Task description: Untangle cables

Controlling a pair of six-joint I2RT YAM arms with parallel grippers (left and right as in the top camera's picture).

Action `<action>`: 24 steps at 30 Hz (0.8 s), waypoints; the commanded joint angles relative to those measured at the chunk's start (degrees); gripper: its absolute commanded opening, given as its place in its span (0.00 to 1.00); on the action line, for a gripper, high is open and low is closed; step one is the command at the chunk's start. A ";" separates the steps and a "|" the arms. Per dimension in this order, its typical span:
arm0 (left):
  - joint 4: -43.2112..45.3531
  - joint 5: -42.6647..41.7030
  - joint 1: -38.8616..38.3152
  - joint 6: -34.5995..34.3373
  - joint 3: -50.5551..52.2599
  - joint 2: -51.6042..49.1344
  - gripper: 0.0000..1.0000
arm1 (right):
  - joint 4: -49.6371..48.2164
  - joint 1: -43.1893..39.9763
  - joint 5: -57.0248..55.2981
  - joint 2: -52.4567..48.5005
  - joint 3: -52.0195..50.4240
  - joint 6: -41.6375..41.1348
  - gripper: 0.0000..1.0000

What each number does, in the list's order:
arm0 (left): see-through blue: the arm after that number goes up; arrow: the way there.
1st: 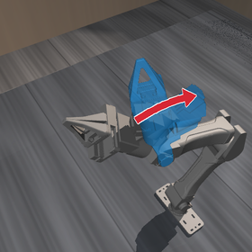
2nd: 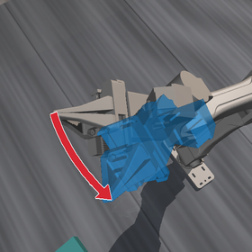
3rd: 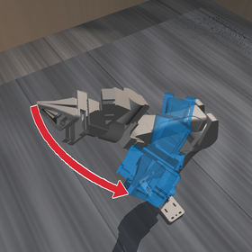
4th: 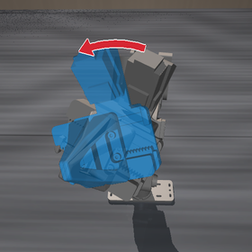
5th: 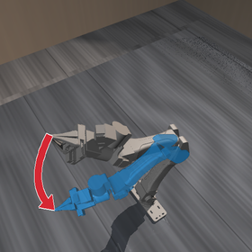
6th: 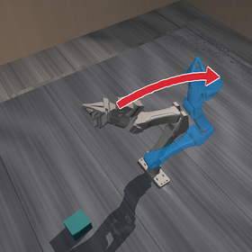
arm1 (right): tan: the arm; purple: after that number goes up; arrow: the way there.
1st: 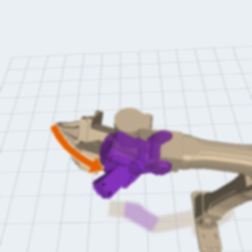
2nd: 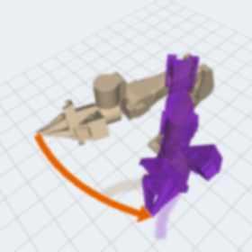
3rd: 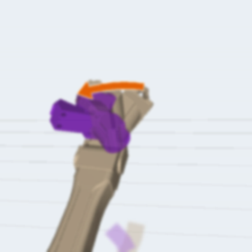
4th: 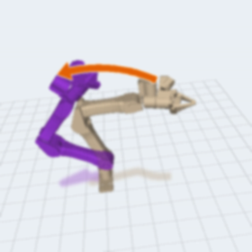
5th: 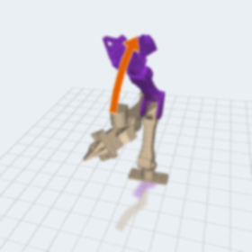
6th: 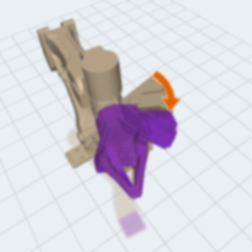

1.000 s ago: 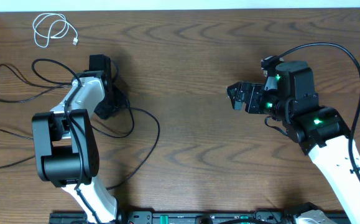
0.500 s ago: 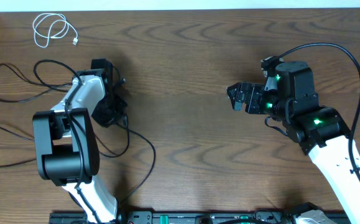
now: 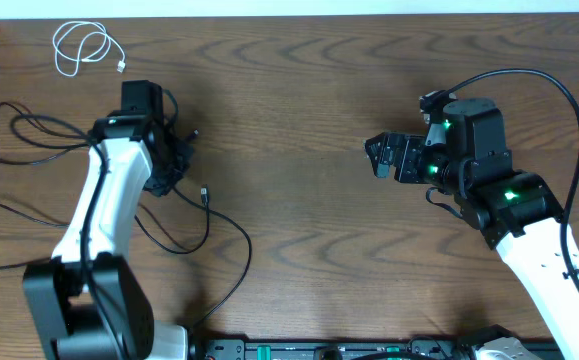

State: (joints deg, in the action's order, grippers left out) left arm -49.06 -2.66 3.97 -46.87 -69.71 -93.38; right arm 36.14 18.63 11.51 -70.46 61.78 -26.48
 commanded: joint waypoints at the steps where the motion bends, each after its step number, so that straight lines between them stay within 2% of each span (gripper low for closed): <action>1: 0.57 1.03 0.07 -3.26 0.04 2.34 0.07 | -0.11 -0.22 -0.46 -0.07 0.35 0.87 0.98; 2: 0.68 2.32 0.07 -2.93 0.07 2.29 0.08 | -0.11 -0.22 -0.46 -0.07 0.35 0.87 0.98; 3: 0.68 4.35 0.07 -2.71 0.17 1.95 0.13 | -0.11 -0.22 -0.46 -0.07 0.35 0.87 0.98; 5: 0.68 8.66 0.07 -2.71 0.42 0.92 0.50 | -0.11 -0.22 -0.46 -0.07 0.35 0.87 0.98; 6: 0.70 10.38 0.09 -2.71 0.55 0.33 0.56 | -0.04 -0.22 -0.46 -0.07 0.35 0.87 0.98; 9: 1.18 14.78 0.13 -2.38 0.61 -2.45 0.57 | 0.22 -0.22 -0.46 -0.07 0.35 0.87 0.98; 17: 8.50 13.62 0.13 12.22 0.61 -11.96 0.57 | 0.31 -0.22 -0.46 -0.07 0.35 0.87 0.98; 24: 11.08 13.55 0.13 18.14 0.61 -16.20 0.55 | 0.55 -0.22 -0.46 -0.07 0.35 0.85 0.98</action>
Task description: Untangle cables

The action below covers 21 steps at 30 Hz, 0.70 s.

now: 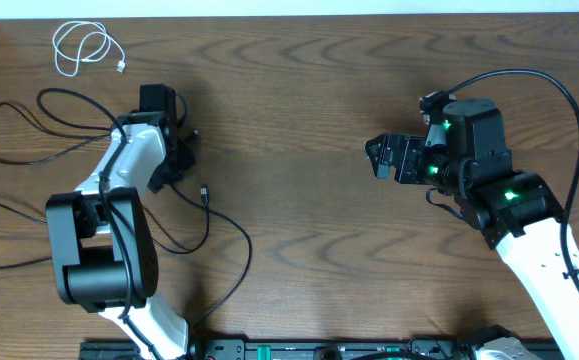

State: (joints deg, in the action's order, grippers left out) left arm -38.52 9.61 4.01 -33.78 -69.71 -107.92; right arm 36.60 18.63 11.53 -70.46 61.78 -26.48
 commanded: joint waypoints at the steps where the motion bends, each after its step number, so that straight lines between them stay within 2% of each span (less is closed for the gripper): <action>1: 0.81 1.18 0.09 5.51 0.61 -2.03 0.53 | 0.09 -0.22 -0.48 -0.07 0.35 0.85 0.98; 5: 1.51 -1.46 0.22 9.18 0.61 -4.04 0.50 | 0.11 -0.22 -0.48 -0.07 0.35 0.85 0.98; 11: 1.57 -3.28 1.68 9.35 0.61 -5.03 0.50 | 0.35 -0.22 -0.46 -0.07 0.35 0.85 0.97; 16: 1.57 -9.22 4.83 11.47 0.90 -5.05 0.30 | 0.31 -0.22 -0.48 -0.07 0.35 0.85 0.97; 19: 1.55 -10.34 5.92 11.50 1.40 -5.16 0.23 | 0.28 -0.22 -0.48 -0.07 0.35 0.85 0.97; 21: 1.53 -10.71 6.10 11.47 1.88 -5.22 0.15 | 0.28 -0.22 -0.48 -0.07 0.35 0.85 0.97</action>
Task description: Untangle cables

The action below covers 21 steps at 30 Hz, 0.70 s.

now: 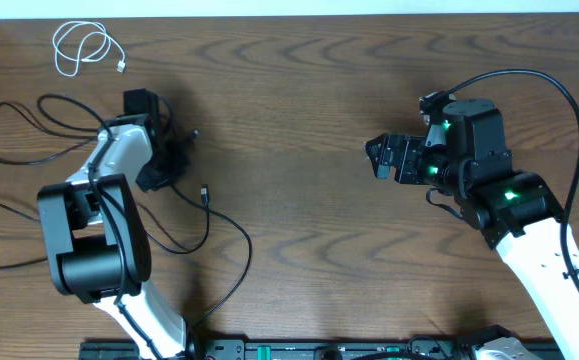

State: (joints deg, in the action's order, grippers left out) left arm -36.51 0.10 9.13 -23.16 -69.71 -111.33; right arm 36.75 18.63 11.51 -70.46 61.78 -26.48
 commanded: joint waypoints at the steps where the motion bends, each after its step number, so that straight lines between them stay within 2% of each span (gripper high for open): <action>1: -0.55 -1.20 0.98 0.85 2.03 -1.81 0.10 | 0.13 -0.22 -0.44 -0.07 0.35 0.83 0.97; 2: -0.72 -1.20 0.98 0.85 2.12 -1.81 0.08 | 0.15 -0.22 -0.44 -0.07 0.35 0.85 0.97; 10: -3.56 -1.20 0.94 -3.15 1.90 -0.48 0.07 | 0.15 -0.22 -0.44 -0.07 0.35 0.85 0.97; 21: -9.53 -1.22 0.94 -14.56 1.22 9.25 0.08 | 0.22 -0.22 -0.44 -0.07 0.35 0.85 0.96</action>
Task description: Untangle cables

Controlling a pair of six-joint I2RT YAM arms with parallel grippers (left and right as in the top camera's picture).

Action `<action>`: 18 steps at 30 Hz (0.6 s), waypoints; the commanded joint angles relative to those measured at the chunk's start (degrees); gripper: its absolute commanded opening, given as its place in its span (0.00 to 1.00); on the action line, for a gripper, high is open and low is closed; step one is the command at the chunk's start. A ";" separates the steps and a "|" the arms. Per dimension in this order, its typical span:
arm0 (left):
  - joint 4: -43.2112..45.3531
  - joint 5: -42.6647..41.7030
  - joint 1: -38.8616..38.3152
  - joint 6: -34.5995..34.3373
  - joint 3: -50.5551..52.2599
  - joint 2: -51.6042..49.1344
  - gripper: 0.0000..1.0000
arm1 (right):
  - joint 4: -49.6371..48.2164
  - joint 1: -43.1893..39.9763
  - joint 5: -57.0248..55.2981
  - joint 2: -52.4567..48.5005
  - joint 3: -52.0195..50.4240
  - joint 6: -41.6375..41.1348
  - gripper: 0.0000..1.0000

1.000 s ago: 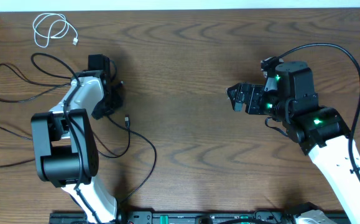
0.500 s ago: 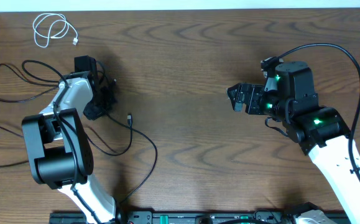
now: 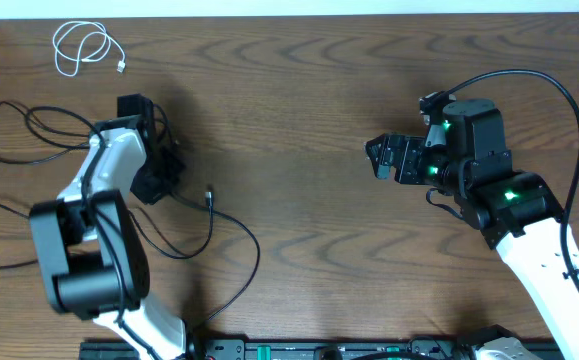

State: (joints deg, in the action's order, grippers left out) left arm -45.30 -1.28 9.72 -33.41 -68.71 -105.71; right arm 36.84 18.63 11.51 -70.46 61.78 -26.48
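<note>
A long black cable lies in loose loops over the left half of the table, with a plug end just right of my left gripper. That gripper points down at the table and is shut on a strand of the black cable; its fingertips are mostly hidden under its own body. More loops of the same cable spread out to its left. A small white cable lies coiled by itself at the far left corner. My right gripper hovers open and holds nothing, well right of the cables.
The right arm's own black supply cable arcs over it at the right. A dark rail with equipment runs along the near edge. The table's left edge is close to the cable loops.
My left gripper has shifted slightly toward the near side and left, and its arm has swung. The black cable's plug and the right-hand loop have slid a little right. The right arm has not moved.
My left gripper stayed low over the black cable by the plug at every moment, its arm swinging between poses. The loops on the left changed shape each time and the near loop widened to the right. The white cable and my right gripper kept still.
</note>
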 commanded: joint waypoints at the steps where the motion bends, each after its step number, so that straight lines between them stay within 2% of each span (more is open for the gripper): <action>1: -0.94 0.15 0.35 -4.44 0.22 4.26 0.07 | 0.17 -0.22 -0.44 -0.07 0.35 0.85 0.97; 7: -2.82 0.20 0.35 -4.13 0.11 6.34 0.07 | 0.22 -0.22 -0.44 -0.07 0.35 0.85 0.96; 14: -10.40 0.24 0.35 -2.47 -2.82 6.40 0.08 | 0.26 -0.22 -0.44 -0.07 0.35 0.85 0.96; 18: -15.19 0.22 0.35 -6.01 -3.87 6.82 0.07 | 0.24 -0.22 -0.44 -0.07 0.35 0.85 0.97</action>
State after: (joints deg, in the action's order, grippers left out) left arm -58.76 -1.37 9.72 -36.71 -70.57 -99.98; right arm 36.99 18.63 11.53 -70.46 61.78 -26.48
